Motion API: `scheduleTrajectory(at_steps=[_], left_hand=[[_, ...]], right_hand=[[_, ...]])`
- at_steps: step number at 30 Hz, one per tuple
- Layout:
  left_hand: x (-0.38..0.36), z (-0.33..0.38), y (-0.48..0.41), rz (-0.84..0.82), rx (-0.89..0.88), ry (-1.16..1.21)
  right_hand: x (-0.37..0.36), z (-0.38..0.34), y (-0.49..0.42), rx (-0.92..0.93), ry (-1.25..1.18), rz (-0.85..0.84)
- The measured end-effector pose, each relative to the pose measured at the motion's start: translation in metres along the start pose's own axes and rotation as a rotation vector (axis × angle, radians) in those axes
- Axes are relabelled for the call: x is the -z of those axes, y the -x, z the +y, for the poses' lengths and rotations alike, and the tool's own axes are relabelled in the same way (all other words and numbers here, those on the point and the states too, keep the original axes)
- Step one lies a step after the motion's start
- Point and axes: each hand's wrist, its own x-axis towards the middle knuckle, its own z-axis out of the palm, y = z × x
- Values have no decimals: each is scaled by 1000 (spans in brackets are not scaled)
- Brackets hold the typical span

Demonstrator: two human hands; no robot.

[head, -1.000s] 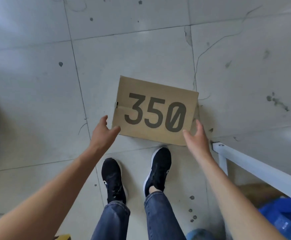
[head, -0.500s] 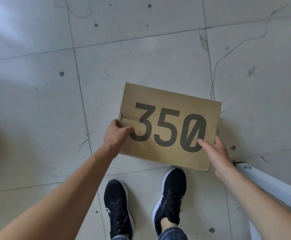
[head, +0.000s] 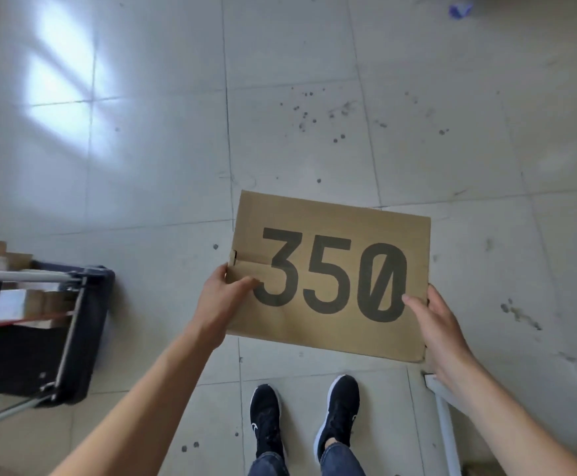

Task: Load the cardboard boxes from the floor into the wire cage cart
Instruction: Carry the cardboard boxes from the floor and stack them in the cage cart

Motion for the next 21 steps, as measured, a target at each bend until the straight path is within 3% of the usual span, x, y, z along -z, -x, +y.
scheduleTrajectory(at_steps=[5, 9, 14, 21], left_hand=[[81, 98, 142, 110, -93, 52], [128, 128, 251, 289, -160, 97], [167, 120, 362, 590, -225, 85], [222, 71, 494, 849, -231, 221]], right_hand=[[29, -129, 127, 164, -14, -67], [40, -191, 219, 302, 35, -105], [35, -227, 307, 508, 238, -117], [7, -275, 421, 847, 418, -259]])
